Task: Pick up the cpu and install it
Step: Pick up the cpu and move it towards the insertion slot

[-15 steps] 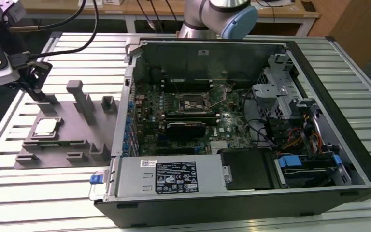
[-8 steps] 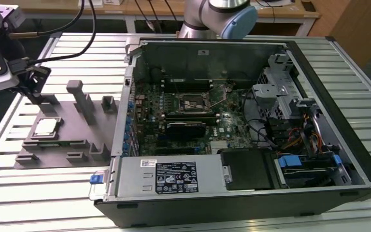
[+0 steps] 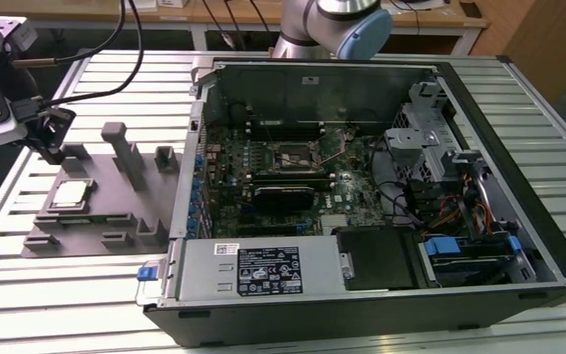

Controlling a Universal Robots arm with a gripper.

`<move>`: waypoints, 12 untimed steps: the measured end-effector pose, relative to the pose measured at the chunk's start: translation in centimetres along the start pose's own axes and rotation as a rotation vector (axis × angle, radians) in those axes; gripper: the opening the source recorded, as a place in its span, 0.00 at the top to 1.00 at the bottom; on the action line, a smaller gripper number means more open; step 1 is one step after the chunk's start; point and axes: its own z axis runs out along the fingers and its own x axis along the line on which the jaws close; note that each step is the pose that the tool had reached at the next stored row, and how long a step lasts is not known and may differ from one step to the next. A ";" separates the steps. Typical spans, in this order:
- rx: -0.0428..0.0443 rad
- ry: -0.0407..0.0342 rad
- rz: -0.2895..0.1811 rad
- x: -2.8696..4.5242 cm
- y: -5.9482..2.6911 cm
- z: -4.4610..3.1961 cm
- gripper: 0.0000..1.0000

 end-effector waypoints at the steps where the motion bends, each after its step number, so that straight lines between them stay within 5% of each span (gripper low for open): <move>1: 0.0004 0.0001 0.000 0.07 -0.01 0.13 0.89; 12: 0.0024 0.0006 0.000 0.69 -0.17 1.54 0.89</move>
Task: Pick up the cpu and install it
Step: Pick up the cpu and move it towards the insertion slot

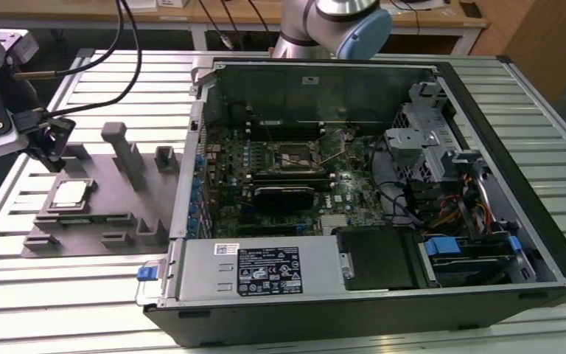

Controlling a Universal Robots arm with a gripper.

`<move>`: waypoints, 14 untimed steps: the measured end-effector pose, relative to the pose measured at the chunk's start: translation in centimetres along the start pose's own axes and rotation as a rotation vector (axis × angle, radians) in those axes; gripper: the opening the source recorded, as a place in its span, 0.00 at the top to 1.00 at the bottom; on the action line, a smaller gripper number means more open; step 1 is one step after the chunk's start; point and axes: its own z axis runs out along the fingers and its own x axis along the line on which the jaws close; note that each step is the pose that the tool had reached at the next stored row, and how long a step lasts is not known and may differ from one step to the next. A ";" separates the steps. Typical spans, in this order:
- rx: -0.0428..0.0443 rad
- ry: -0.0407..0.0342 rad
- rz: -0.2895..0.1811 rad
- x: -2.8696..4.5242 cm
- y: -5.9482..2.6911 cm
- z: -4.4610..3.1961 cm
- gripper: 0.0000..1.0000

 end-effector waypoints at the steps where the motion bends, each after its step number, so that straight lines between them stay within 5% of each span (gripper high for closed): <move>1: 0.0000 0.0000 0.000 0.04 -0.02 0.12 0.89; 14: 0.0001 0.0007 0.000 0.34 -0.32 1.91 0.89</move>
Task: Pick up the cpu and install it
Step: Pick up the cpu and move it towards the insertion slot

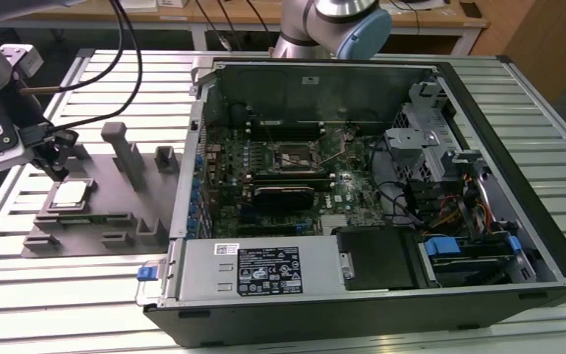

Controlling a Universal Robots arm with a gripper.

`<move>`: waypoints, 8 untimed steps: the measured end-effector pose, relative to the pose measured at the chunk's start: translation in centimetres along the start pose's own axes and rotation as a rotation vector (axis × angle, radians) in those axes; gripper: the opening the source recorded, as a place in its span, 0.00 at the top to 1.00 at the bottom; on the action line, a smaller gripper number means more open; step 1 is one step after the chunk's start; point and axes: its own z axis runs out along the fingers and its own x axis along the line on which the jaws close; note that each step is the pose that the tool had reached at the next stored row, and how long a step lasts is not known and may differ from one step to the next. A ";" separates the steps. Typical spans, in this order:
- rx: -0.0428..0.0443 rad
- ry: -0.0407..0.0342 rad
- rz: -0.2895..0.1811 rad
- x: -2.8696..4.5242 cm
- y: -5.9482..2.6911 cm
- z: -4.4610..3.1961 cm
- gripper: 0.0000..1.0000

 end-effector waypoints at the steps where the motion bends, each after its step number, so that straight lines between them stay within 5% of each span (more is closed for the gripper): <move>1: 0.0000 0.0000 0.000 0.02 -0.02 0.14 0.89; 8: -0.0001 0.0002 -0.005 0.09 -0.18 1.17 0.89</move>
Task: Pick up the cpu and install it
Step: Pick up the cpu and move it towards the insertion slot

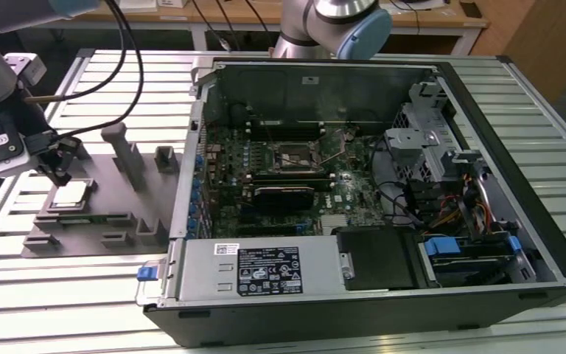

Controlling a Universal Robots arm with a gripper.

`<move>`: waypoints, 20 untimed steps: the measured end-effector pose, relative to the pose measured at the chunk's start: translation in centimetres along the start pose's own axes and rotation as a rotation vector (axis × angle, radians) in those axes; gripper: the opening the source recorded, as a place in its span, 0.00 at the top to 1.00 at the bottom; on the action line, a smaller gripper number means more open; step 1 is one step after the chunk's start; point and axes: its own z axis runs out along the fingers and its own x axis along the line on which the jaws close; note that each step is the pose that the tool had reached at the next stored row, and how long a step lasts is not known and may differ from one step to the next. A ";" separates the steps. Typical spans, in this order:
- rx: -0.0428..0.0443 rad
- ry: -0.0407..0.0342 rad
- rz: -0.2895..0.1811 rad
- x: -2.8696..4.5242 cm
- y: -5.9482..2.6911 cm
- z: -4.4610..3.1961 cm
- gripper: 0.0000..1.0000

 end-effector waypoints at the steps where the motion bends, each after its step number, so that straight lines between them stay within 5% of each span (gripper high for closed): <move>1: 0.0000 0.0000 -0.001 0.01 -0.02 0.15 0.89; 20: 0.0000 0.0003 -0.003 0.46 -0.13 2.33 0.89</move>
